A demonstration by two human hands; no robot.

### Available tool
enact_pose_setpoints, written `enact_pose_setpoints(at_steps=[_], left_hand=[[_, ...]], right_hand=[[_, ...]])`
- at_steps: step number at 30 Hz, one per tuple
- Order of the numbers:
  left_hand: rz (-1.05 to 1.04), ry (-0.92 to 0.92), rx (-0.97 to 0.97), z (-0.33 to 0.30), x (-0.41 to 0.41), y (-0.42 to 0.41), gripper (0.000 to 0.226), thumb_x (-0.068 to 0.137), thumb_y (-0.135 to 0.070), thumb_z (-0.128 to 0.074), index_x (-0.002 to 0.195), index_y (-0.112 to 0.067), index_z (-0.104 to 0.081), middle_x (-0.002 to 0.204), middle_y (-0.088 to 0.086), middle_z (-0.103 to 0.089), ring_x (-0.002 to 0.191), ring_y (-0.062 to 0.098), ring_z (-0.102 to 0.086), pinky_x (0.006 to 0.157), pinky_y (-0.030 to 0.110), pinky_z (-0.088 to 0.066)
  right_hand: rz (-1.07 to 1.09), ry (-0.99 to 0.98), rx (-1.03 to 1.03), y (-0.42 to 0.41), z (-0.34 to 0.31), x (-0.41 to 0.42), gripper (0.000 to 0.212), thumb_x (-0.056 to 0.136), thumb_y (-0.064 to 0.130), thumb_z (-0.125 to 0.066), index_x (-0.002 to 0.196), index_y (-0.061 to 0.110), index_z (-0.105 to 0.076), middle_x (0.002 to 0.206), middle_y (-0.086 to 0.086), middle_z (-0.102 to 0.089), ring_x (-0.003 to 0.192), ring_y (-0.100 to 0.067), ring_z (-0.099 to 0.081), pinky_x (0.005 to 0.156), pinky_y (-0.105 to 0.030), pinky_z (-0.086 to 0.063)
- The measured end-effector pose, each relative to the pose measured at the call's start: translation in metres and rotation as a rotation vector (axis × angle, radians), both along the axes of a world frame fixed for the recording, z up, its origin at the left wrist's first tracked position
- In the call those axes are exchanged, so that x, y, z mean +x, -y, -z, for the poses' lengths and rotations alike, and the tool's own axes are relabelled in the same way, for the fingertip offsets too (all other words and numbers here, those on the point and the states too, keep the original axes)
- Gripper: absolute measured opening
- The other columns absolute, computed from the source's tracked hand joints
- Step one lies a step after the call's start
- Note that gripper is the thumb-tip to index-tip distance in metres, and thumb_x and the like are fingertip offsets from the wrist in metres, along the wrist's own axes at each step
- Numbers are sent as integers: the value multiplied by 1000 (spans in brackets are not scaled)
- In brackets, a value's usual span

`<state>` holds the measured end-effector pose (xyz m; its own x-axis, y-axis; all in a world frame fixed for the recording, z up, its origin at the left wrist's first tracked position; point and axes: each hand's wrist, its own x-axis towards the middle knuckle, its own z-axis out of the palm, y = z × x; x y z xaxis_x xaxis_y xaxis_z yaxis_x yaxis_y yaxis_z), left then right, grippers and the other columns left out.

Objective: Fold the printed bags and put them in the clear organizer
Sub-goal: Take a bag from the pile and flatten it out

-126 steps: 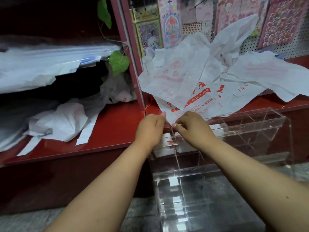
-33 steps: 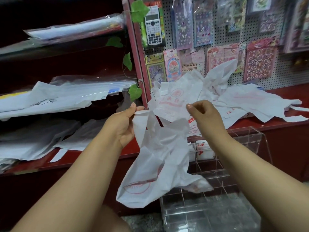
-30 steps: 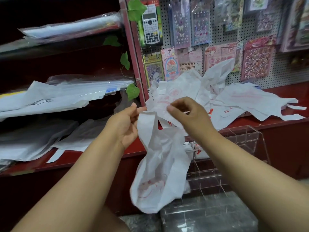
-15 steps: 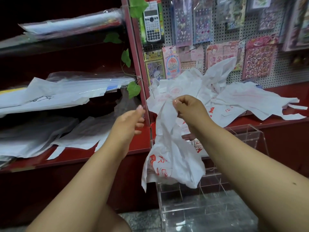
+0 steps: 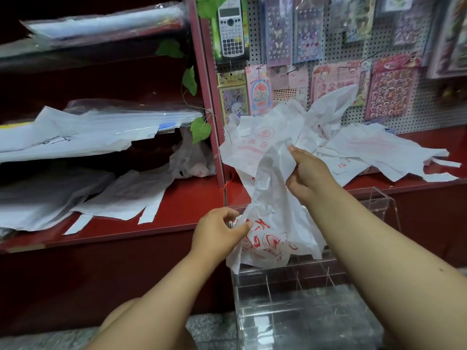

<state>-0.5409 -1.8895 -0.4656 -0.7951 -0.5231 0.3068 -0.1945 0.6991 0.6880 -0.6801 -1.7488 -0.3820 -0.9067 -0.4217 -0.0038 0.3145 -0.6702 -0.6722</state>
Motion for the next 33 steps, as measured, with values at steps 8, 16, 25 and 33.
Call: enact_pose_setpoints(at_steps=[8, 16, 25, 33], left_hand=[[-75, 55, -89, -20, 4, 39, 12, 89, -20, -68, 80, -19, -75, 80, -8, -72, 78, 11, -63, 67, 24, -40], [-124, 191, -92, -37, 13, 83, 20, 95, -26, -62, 79, -15, -67, 72, -3, -63, 63, 9, -53, 53, 24, -34], [-149, 119, -28, -56, -10, 98, 20, 95, -22, -63, 79, -13, -70, 73, 6, -68, 60, 17, -54, 55, 26, -40], [-124, -7, 223, -69, -43, 102, 17, 93, -17, -65, 79, -12, -71, 72, 6, -64, 70, 18, -57, 68, 27, -46]], right_hand=[[147, 3, 142, -21, 24, -33, 7, 96, 8, -54, 94, 7, -61, 92, -10, -67, 82, -19, -66, 77, -32, -57], [306, -3, 404, -38, 53, -49, 13, 93, 8, -59, 83, 15, -58, 85, -2, -59, 72, -12, -56, 62, -22, -50], [69, -83, 350, -28, 55, -28, 48, 80, 57, -65, 92, 11, -57, 77, -6, -60, 70, -19, -60, 64, -29, -52], [-297, -748, 739, -19, 69, 7, 33, 75, 27, -79, 105, 22, -68, 106, 4, -73, 101, -11, -68, 97, -35, -51]])
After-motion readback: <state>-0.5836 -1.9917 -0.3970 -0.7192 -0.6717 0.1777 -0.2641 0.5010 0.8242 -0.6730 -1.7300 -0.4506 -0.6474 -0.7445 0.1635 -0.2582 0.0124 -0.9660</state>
